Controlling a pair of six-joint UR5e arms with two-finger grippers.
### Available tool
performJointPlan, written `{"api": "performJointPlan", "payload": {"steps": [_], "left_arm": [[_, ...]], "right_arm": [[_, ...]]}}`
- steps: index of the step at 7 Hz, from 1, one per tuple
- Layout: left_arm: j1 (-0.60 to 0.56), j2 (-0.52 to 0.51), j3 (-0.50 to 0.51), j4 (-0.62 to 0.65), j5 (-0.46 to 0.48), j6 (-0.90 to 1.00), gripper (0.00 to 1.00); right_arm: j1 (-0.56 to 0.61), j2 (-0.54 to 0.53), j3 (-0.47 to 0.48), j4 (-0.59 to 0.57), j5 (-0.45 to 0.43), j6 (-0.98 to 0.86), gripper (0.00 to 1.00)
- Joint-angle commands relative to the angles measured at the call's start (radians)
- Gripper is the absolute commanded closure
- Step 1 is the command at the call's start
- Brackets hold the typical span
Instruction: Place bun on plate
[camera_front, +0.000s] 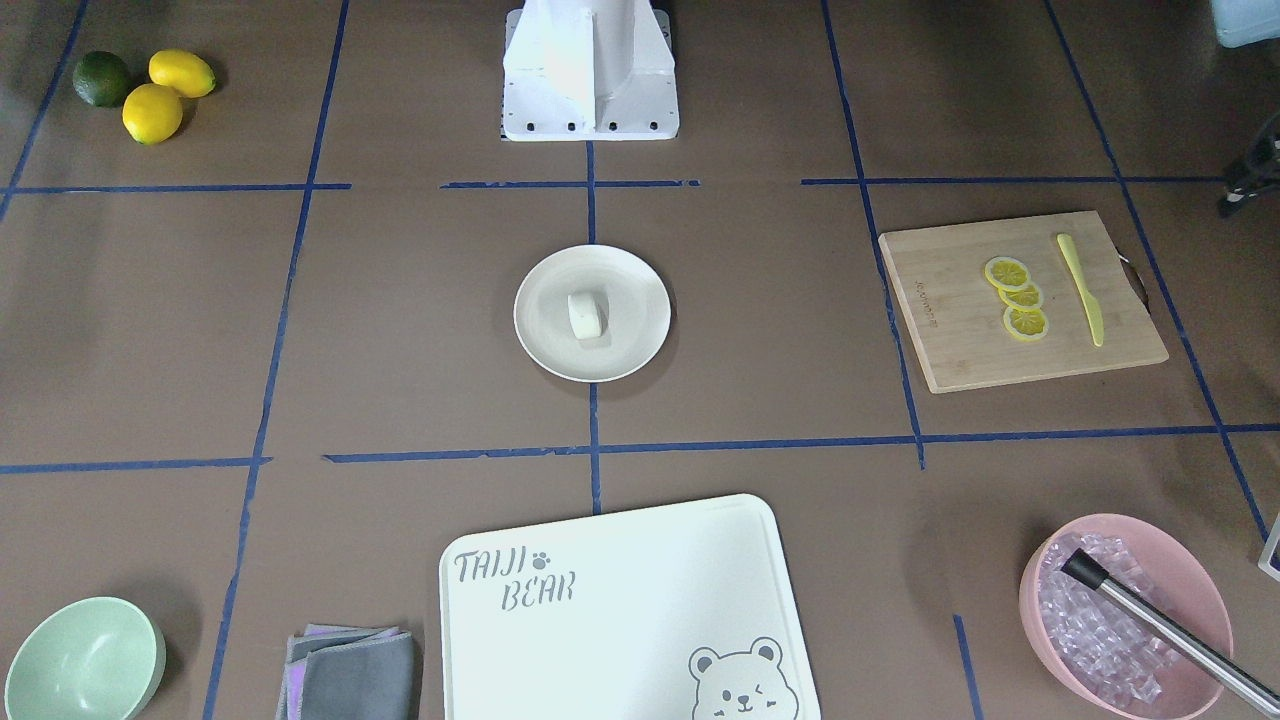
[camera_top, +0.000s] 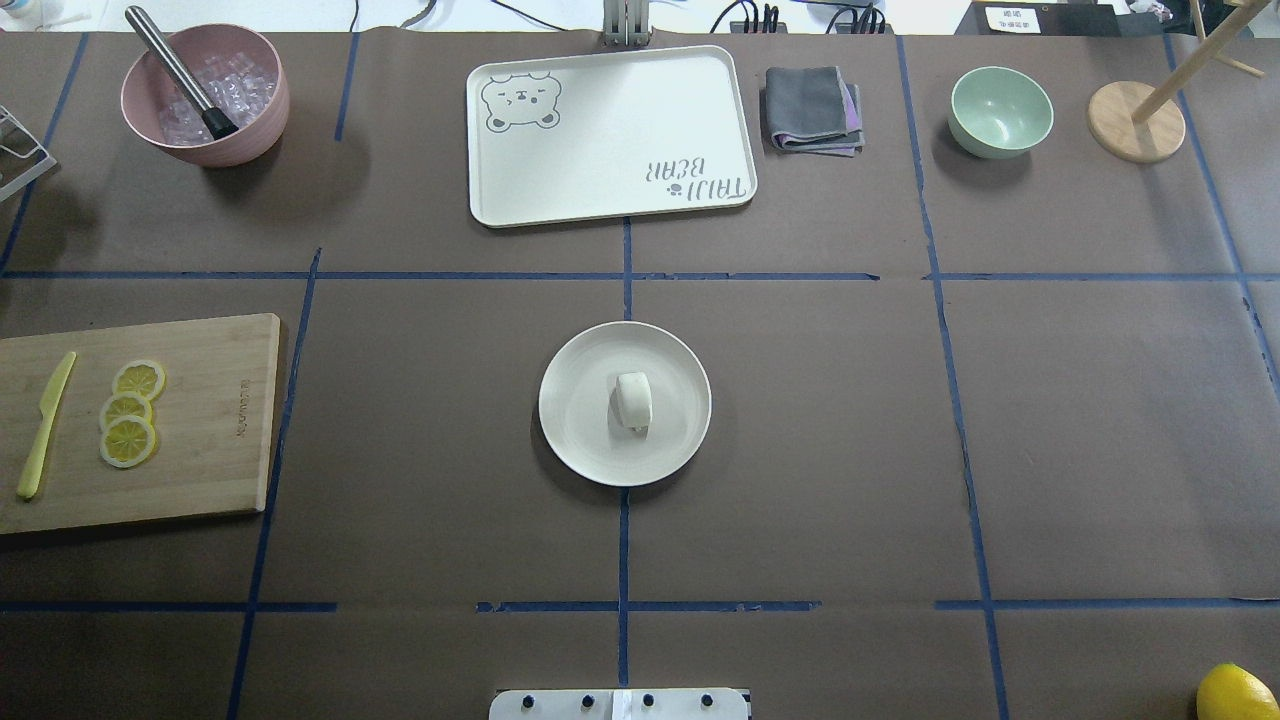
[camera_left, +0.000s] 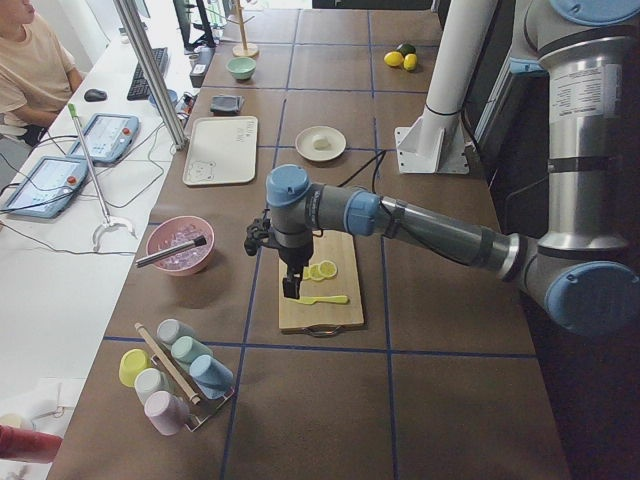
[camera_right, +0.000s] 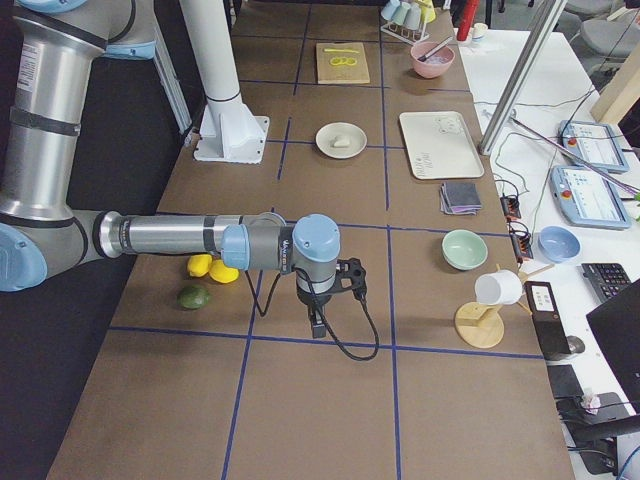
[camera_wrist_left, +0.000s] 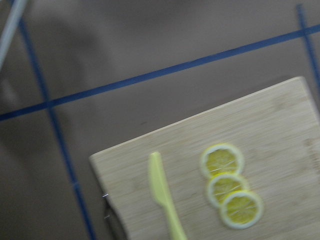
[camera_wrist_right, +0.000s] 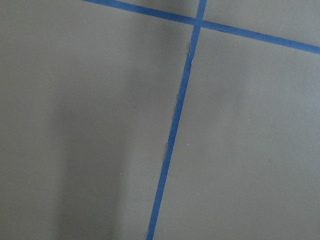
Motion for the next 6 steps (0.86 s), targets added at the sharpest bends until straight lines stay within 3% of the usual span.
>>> {"api": "performJointPlan", "payload": {"steps": [1, 6], "left_arm": [[-0.106, 0.057, 0.048, -0.008, -0.008, 0.024, 0.0], [-0.102, 0.033, 0.137, -0.027, -0.013, 0.012, 0.0]], "right_arm": [[0.0, 0.0, 0.0, 0.0, 0.0, 0.0, 0.0], [0.0, 0.001, -0.003, 0.0, 0.0, 0.001, 0.0]]}}
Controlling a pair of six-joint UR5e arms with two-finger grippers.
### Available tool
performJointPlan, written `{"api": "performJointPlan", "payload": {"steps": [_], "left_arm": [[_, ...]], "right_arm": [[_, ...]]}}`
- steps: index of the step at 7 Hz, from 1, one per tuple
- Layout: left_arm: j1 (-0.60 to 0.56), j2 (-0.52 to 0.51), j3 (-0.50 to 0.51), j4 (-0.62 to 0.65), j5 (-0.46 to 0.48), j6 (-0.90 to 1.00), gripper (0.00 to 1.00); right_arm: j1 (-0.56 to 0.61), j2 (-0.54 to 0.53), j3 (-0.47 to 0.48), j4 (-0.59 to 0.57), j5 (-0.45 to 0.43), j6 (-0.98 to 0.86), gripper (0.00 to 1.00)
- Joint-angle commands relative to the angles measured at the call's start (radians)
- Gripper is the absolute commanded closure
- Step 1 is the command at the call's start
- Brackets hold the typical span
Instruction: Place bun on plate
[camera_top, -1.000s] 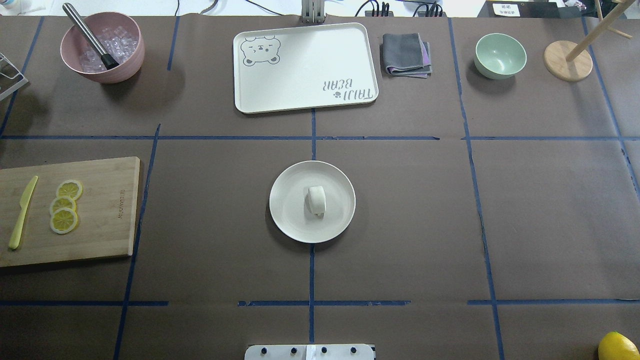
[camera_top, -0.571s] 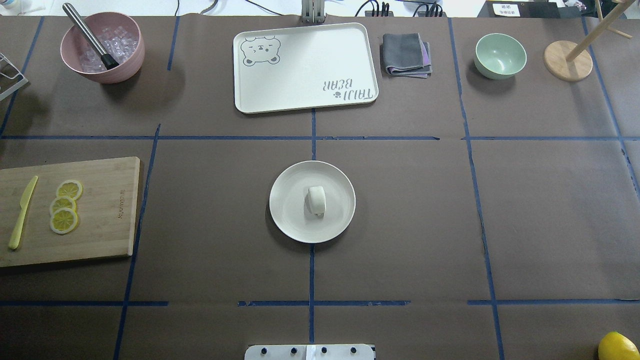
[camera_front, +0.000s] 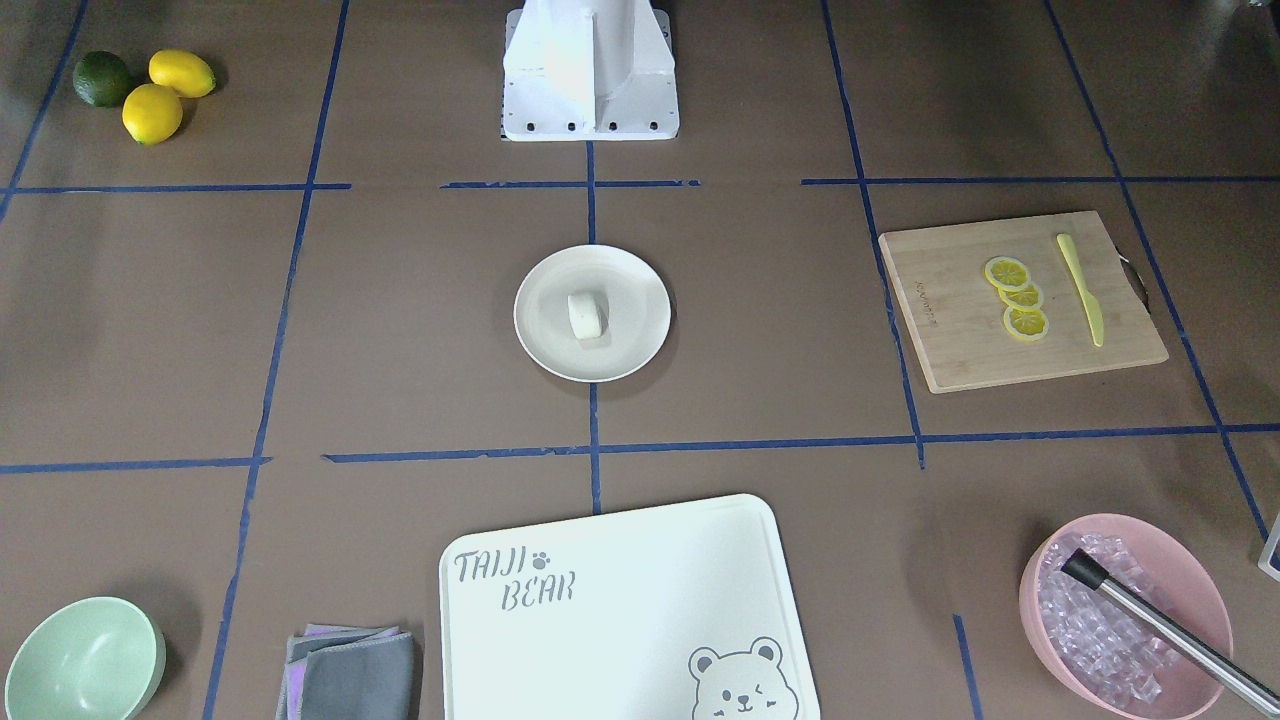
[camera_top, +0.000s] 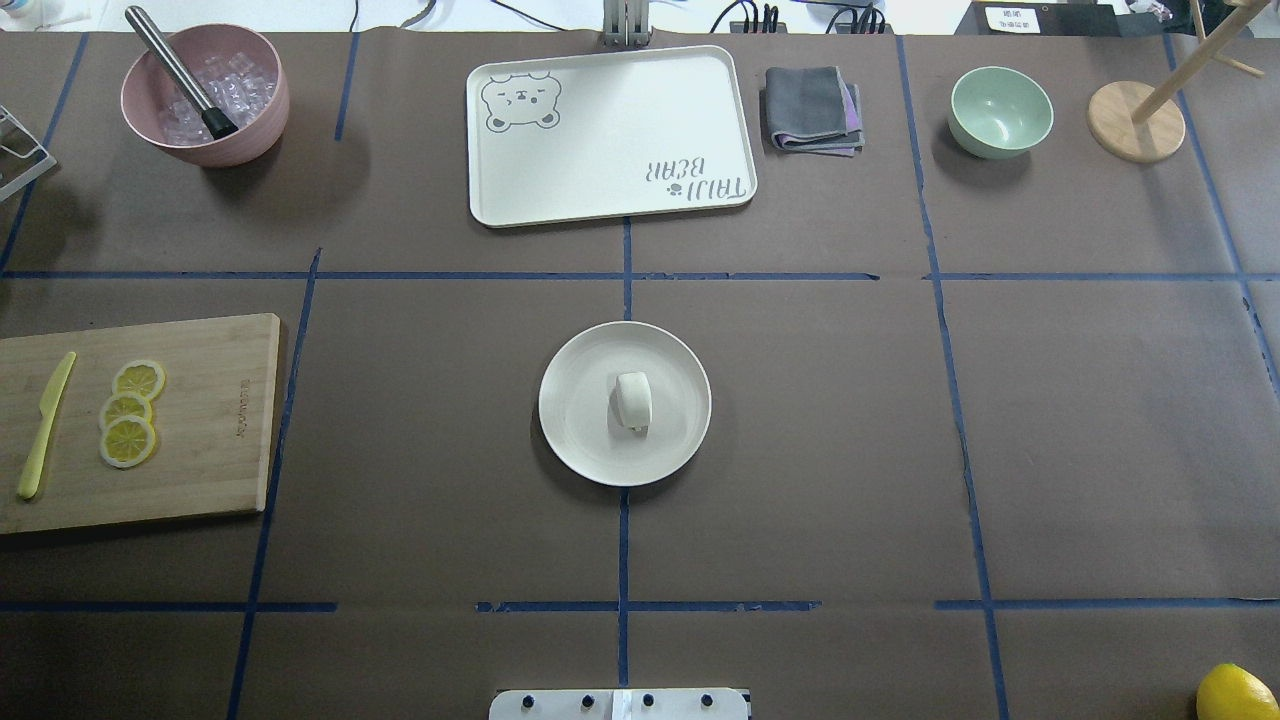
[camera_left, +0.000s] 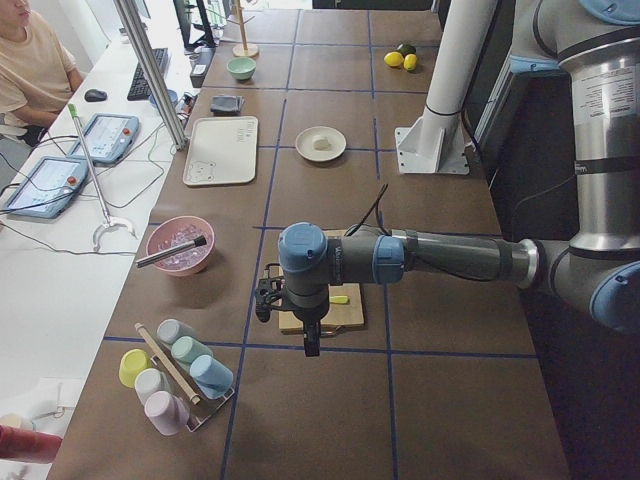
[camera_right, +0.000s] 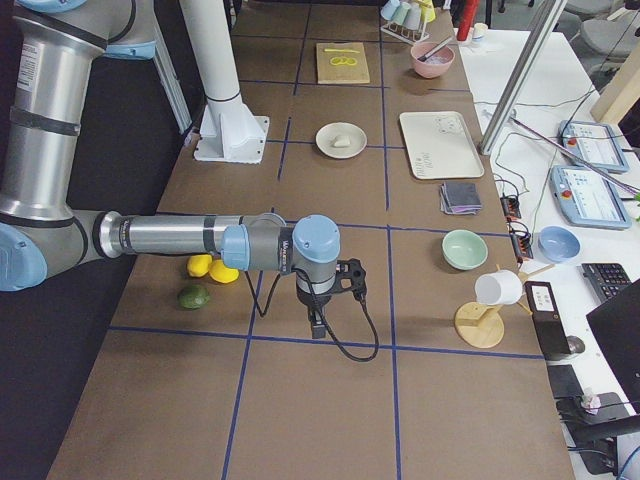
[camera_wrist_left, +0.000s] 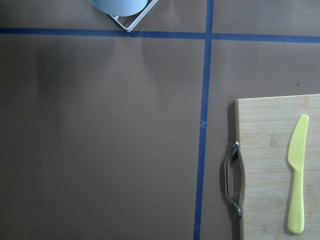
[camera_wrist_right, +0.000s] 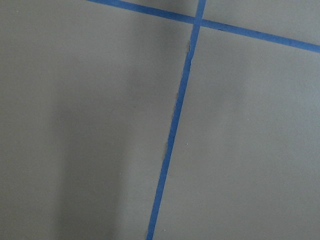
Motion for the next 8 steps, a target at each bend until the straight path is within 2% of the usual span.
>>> {"api": "performJointPlan", "payload": {"steps": [1, 8], "left_arm": [[0.002, -0.015, 0.02, -0.008, 0.001, 0.003, 0.0], [0.013, -0.012, 0.018, -0.005, 0.006, 0.004, 0.0]], "right_arm": [[0.0, 0.001, 0.0, 0.0, 0.001, 0.0, 0.0], [0.0, 0.003, 0.003, 0.002, 0.001, -0.001, 0.0]]}}
